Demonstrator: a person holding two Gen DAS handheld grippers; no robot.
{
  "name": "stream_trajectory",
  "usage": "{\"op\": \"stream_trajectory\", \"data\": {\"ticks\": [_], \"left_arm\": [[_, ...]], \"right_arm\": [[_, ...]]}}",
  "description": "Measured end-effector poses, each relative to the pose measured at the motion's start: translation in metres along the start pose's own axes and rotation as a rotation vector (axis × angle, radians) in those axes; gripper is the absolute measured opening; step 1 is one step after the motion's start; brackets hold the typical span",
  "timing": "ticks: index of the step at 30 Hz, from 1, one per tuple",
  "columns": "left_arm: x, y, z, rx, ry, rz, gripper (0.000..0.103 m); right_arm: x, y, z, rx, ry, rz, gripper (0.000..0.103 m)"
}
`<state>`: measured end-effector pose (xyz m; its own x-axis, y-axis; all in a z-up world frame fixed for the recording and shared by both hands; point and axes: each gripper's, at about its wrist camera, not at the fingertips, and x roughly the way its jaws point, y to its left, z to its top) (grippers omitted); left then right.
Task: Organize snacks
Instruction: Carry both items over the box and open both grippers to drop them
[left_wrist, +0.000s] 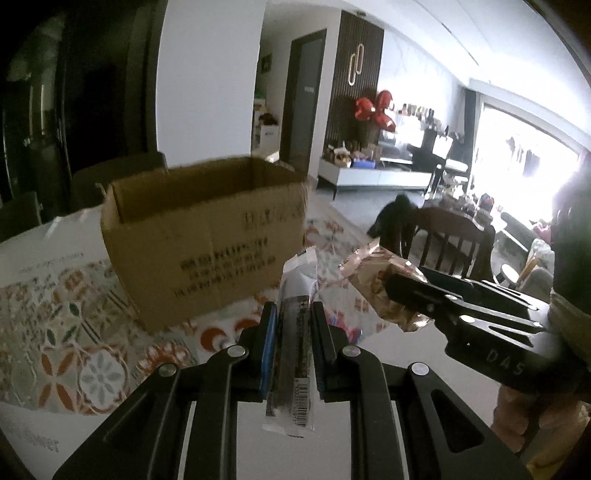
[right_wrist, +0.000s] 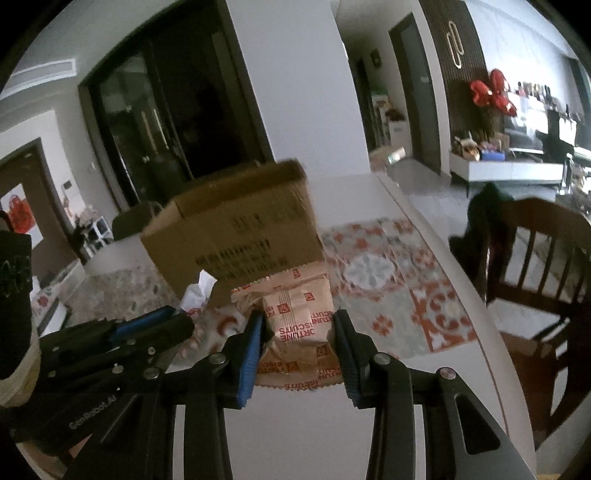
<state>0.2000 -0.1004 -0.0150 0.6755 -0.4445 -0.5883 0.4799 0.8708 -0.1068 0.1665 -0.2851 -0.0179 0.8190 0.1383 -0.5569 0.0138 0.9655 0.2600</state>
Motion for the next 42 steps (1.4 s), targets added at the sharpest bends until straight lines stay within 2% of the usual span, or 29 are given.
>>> {"op": "stream_trajectory", "data": {"ticks": [11, 19, 32, 42], "left_arm": [[-0.022, 0.026, 0.048, 0.046, -0.135, 0.068, 0.019], [-0.017, 0.047, 0.078, 0.047, -0.17, 0.107, 0.019], [0.015, 0.08, 0.115, 0.021, -0.153, 0.122, 0.019], [0.055, 0.103, 0.131, -0.035, -0.041, 0.103, 0.019]], "right_arm": [[0.002, 0.032, 0.053, -0.057, -0.125, 0.055, 0.039], [0.019, 0.045, 0.09, -0.084, -0.158, 0.079, 0.039], [0.066, 0.055, 0.135, -0.139, -0.115, 0.078, 0.039], [0.101, 0.053, 0.15, -0.154, -0.059, 0.046, 0.039]]}}
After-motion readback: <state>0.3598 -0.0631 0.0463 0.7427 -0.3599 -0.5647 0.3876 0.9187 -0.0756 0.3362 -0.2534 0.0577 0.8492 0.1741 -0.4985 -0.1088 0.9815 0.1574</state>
